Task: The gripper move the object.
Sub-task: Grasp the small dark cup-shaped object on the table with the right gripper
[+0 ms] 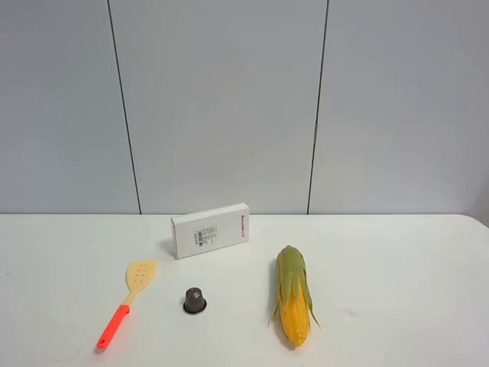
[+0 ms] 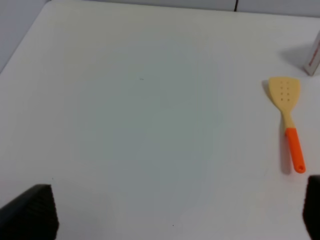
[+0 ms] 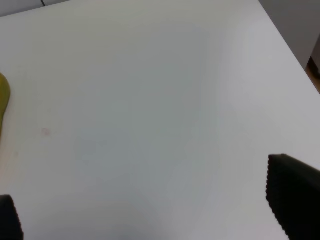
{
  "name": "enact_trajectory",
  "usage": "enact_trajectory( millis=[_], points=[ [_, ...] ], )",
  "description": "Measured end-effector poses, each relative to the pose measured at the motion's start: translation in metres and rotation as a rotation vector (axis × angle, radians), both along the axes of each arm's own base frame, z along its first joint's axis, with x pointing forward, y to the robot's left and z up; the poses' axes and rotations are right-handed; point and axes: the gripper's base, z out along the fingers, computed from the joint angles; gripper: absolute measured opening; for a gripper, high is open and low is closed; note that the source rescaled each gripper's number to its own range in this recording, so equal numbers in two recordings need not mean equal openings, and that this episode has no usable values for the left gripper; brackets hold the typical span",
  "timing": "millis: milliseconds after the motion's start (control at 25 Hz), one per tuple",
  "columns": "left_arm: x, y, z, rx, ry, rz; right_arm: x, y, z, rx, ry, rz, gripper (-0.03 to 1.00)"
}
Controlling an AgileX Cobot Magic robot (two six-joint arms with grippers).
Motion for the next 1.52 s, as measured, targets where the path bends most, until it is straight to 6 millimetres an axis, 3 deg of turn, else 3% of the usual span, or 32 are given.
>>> enact_trajectory(
  millis=[680, 880, 1040, 1240, 1400, 1520],
  points=[
    [0.000, 0.000, 0.000, -0.001, 0.000, -0.001, 0.000, 0.004, 0.000, 0.042, -0.004, 0.028, 1.00],
    [0.000, 0.000, 0.000, -0.001, 0.000, -0.001, 0.016, 0.012, 0.013, 0.109, 0.078, 0.093, 1.00],
    [0.000, 0.000, 0.000, -0.001, 0.000, -0.001, 0.044, 0.013, 0.045, 0.085, 0.149, 0.111, 1.00],
    [0.000, 0.000, 0.000, -0.001, 0.000, -0.001, 0.098, 0.013, 0.084, 0.079, 0.214, 0.117, 1.00],
    [0.000, 0.000, 0.000, -0.001, 0.000, -0.001, 0.149, 0.018, 0.100, 0.062, 0.265, 0.154, 1.00],
    [0.000, 0.000, 0.000, -0.001, 0.000, -0.001, 0.188, 0.036, 0.105, 0.043, 0.317, 0.246, 1.00]
  ],
)
